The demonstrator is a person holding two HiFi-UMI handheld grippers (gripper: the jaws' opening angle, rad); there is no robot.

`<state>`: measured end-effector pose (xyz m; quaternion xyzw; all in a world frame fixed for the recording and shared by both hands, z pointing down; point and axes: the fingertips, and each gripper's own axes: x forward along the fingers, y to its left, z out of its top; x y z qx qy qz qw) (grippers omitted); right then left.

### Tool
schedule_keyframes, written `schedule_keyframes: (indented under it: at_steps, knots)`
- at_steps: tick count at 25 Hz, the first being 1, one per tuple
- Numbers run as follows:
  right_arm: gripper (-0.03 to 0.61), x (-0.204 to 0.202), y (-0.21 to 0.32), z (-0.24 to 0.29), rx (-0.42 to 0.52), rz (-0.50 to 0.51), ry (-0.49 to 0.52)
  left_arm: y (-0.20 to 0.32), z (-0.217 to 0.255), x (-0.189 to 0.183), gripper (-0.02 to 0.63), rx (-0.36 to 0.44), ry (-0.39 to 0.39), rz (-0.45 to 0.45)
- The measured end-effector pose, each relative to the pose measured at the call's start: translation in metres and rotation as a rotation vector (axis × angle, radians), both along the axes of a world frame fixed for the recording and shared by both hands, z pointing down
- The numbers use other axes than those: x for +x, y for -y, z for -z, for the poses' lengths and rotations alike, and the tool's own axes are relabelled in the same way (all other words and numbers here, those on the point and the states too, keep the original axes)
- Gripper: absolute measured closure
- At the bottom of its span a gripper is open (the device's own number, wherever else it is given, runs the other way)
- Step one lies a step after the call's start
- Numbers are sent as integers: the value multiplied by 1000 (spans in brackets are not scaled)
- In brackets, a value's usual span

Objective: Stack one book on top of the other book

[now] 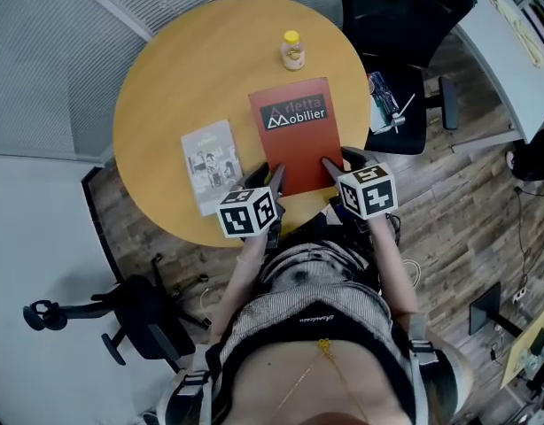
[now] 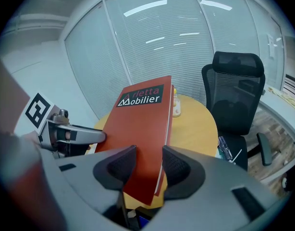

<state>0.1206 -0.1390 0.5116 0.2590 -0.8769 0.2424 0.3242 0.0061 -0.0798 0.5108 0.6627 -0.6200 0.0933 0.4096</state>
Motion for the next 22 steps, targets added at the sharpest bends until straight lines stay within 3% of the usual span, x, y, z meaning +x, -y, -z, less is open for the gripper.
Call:
schedule_keyframes:
  at_steps: [22]
  knots:
    - [397,7,-1,9,14,15,16,-3,10,8,476,20,12,18]
